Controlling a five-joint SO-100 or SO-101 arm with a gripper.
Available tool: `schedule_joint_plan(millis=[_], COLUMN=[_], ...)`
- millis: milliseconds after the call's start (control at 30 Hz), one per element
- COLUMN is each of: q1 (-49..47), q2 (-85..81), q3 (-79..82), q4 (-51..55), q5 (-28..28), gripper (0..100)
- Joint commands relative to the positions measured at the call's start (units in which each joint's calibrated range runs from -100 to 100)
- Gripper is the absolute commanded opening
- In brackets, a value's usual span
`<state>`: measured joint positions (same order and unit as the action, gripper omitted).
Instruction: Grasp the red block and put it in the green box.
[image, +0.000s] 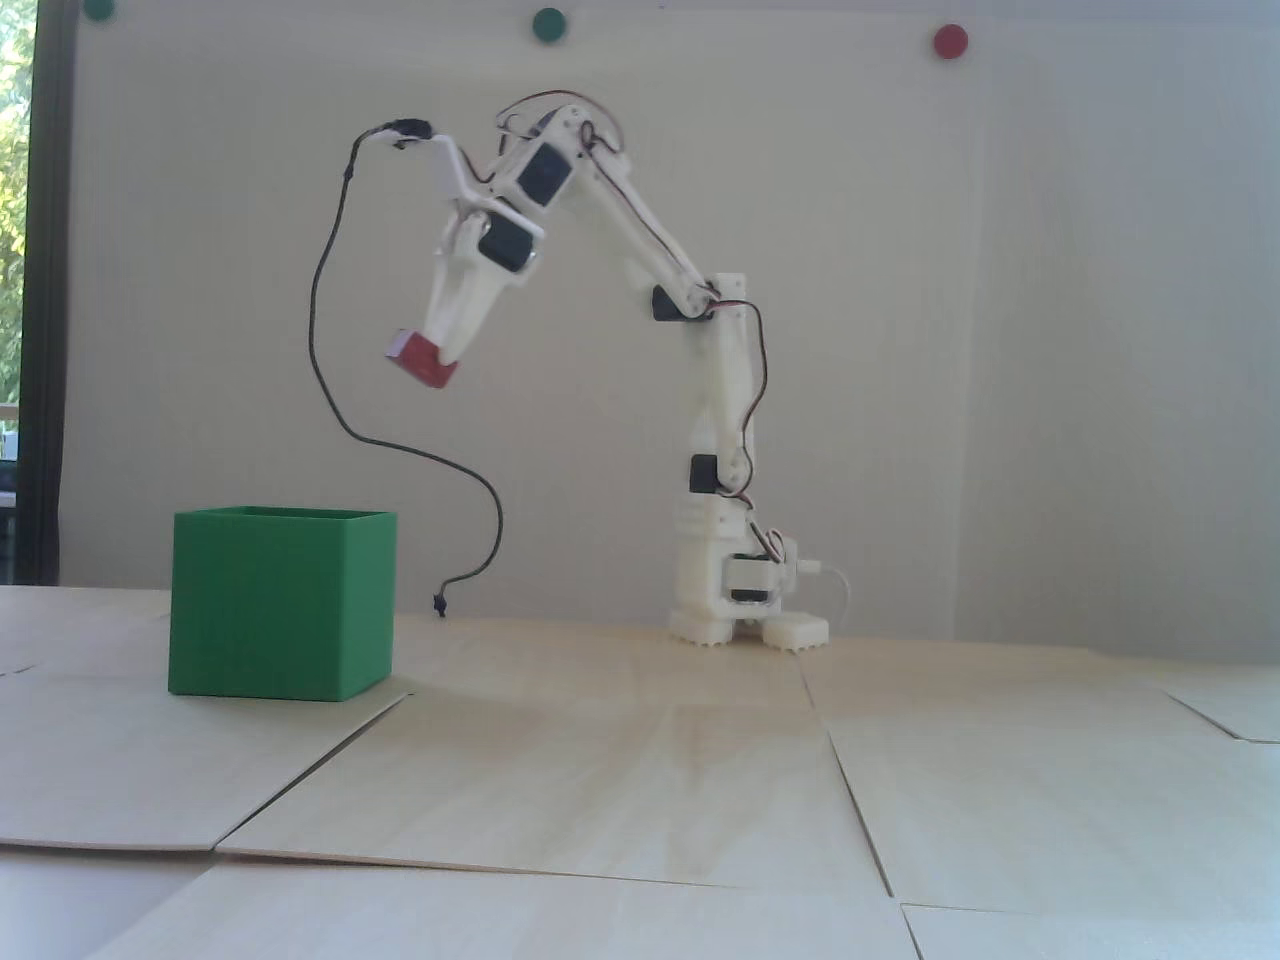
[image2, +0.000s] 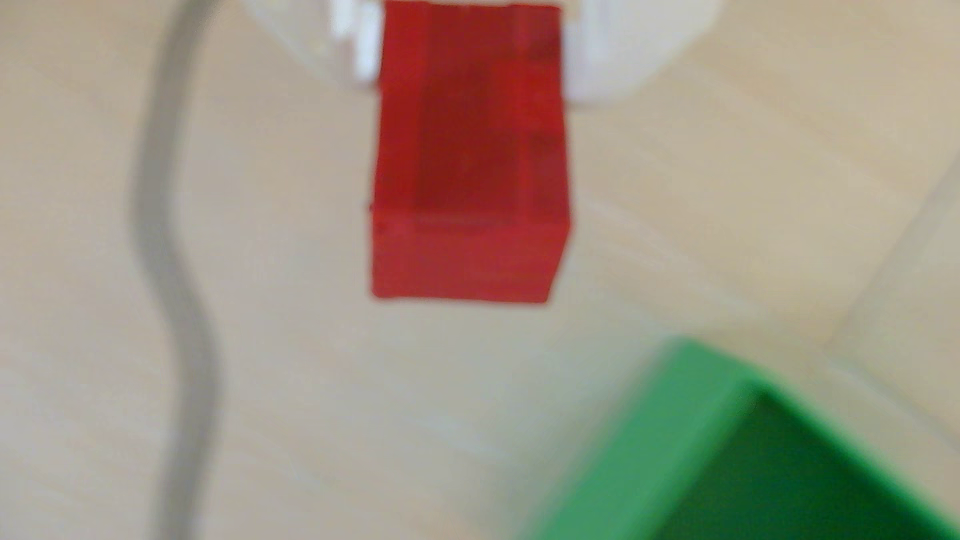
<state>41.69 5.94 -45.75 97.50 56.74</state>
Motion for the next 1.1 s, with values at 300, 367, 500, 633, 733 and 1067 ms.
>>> schedule_joint_plan(millis=[300,367,500,633,733,1067], q1=[-4.66,-7.71,-13.98,-17.60,-17.93,-17.04], q2=[-1.47,-1.47,-1.00,-0.76,-0.61,-0.53], q3=[9.72,9.72,9.72,10.34,10.43,10.61], q4=[-26.85,-29.38,-31.06,-30.64,-31.06,-30.39], q5=[-4.89,-5.57,-5.62,-5.62,-5.62,-5.52], gripper=[2,2,2,2,2,2])
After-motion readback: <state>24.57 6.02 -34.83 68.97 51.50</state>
